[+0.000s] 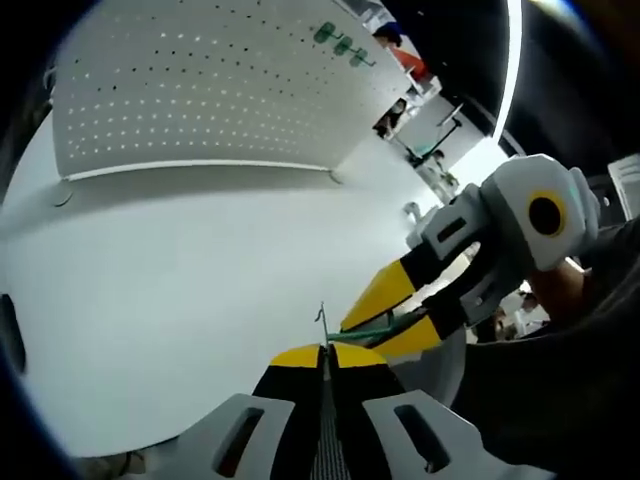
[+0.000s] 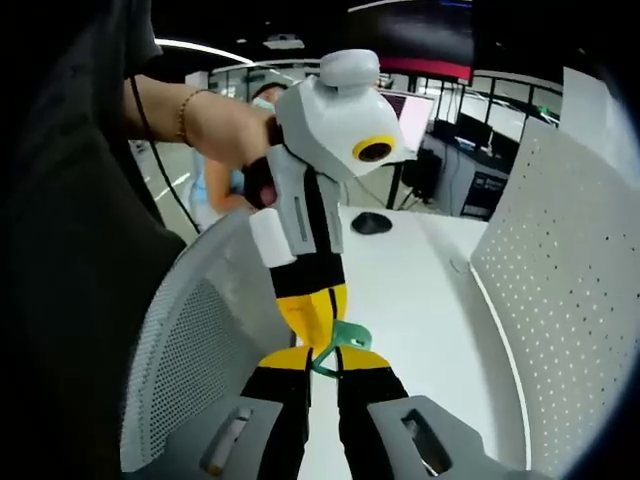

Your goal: Insert the hook assembly into the mounting plate slot until the hook locks in place.

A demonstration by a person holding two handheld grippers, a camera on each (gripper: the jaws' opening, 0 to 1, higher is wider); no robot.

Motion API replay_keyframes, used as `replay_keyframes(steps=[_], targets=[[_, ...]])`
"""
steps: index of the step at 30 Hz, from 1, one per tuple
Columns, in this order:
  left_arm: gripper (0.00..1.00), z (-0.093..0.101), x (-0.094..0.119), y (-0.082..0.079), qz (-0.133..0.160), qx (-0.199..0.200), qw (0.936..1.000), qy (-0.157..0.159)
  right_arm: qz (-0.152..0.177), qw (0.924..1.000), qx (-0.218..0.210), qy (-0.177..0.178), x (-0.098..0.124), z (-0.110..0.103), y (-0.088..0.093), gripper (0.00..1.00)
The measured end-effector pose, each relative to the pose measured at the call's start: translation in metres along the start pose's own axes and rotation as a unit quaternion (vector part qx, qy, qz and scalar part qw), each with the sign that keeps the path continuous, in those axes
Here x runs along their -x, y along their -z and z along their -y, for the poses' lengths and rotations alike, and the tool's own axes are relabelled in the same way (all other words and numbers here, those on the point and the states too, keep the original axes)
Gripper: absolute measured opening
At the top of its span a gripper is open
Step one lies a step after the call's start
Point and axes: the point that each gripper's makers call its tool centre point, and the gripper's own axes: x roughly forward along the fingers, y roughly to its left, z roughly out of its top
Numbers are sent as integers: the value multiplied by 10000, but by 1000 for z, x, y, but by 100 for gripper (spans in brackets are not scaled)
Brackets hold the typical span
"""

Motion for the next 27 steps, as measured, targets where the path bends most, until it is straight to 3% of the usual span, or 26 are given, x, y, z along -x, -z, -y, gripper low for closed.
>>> replay_keyframes(steps=[12,18,27], targets=[[2,-4,2,0,173,51,9998,-64,121,9993,-279,196,7,8,-1,14],[2,-10,9,-13,561,54,9978,-363,199,9983,-372,405,16,13,2,12],[2,-19,14,-25,945,-126,9929,-706,352,9925,-992,615,27,19,13,13]])
